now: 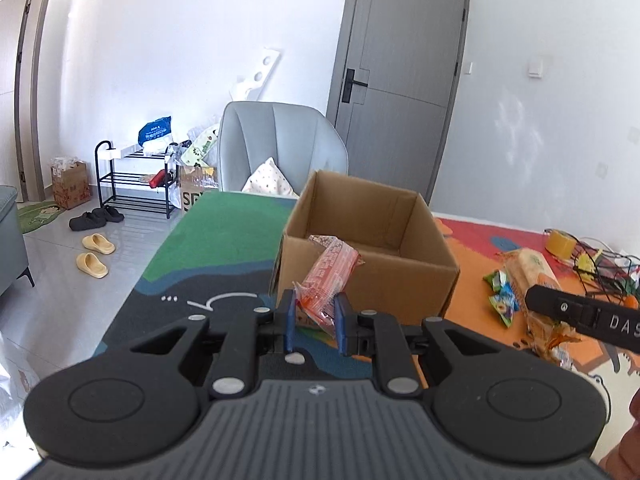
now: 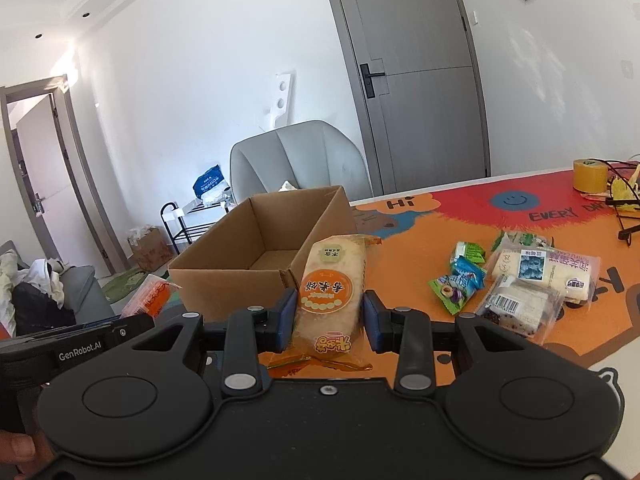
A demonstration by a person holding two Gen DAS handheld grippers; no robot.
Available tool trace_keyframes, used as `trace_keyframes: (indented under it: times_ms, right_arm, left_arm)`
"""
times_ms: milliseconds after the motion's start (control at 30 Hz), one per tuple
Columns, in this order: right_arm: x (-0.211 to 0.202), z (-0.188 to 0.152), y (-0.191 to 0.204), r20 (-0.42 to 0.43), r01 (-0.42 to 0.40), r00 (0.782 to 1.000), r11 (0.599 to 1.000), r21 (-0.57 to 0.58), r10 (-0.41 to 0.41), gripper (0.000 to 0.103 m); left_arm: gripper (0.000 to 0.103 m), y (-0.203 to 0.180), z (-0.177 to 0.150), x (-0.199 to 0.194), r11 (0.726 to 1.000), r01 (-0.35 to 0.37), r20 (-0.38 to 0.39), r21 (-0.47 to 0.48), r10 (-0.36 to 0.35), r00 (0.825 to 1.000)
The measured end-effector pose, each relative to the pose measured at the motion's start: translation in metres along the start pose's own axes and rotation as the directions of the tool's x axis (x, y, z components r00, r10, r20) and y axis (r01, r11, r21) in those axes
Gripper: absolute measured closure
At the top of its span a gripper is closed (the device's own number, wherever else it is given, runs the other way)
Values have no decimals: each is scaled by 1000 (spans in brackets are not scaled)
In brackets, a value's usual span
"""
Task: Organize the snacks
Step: 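Carry the orange pack with the left tool while the right tool carries the cream pack to the box, then open the left tool over the box while the right tool releases the cream cake pack inside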
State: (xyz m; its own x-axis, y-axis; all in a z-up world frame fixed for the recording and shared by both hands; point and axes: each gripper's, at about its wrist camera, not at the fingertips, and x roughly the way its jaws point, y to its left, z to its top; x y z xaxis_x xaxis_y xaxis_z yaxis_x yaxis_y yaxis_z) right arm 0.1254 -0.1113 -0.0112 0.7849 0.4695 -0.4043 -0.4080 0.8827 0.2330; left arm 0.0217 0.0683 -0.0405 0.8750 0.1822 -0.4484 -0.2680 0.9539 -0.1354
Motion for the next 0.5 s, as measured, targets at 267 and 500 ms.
trace_keyframes:
  times_ms: [267,500]
  right_arm:
    - [16,12,9,12,-22,1000,1000,-9,22,67]
    - [37,26,16,24,-37,999,999,-11,37,67]
  left_arm:
    - [85,4,25,13,1000,-5,37,-18,5,999]
    - [85,-1,40,31,1000,6,50,-21,-5,999]
